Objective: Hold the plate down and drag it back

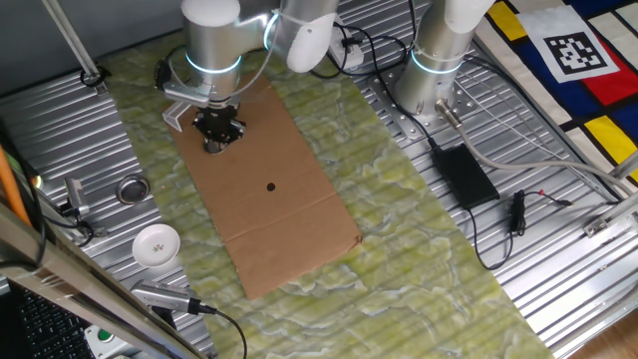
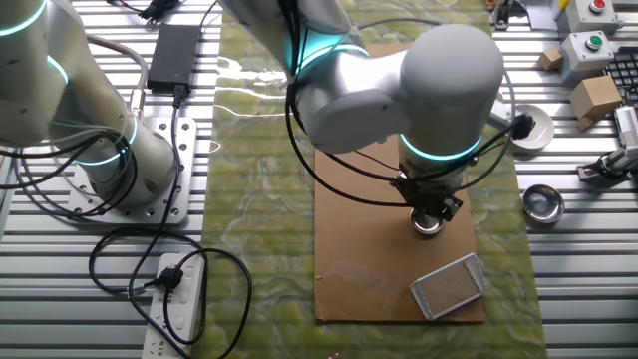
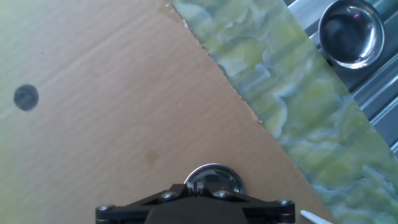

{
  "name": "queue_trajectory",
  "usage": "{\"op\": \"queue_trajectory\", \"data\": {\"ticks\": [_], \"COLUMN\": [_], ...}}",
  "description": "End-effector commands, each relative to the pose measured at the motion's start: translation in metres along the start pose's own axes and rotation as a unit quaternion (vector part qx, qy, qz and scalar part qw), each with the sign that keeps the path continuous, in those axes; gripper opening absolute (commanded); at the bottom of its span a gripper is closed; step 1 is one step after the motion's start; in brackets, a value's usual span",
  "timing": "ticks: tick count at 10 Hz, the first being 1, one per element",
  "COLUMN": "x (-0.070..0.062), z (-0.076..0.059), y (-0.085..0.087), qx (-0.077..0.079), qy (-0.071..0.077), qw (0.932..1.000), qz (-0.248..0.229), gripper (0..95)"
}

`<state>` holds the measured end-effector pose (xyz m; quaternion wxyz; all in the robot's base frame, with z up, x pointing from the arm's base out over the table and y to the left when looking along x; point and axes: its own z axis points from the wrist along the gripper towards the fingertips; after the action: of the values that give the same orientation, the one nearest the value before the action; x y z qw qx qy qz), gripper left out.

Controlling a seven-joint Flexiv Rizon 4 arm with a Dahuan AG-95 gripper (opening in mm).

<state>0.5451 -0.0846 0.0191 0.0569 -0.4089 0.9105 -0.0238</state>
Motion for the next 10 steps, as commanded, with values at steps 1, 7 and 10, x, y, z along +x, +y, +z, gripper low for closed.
{"op": "queue_trajectory", "data": {"ticks": [1,7,10], "x": [-0.003,-0.006,-0.003], "z": [-0.005,-0.041,-0.059], "y": [0.007,0.025,0.027], "qx": [-0.007,-0.009,0.001], "qy": [-0.005,0.003,0.028], "qw": [0.9996,0.9965,0.9849], "qz": [0.028,0.083,0.171], "gripper": [0.0,0.0,0.0]}}
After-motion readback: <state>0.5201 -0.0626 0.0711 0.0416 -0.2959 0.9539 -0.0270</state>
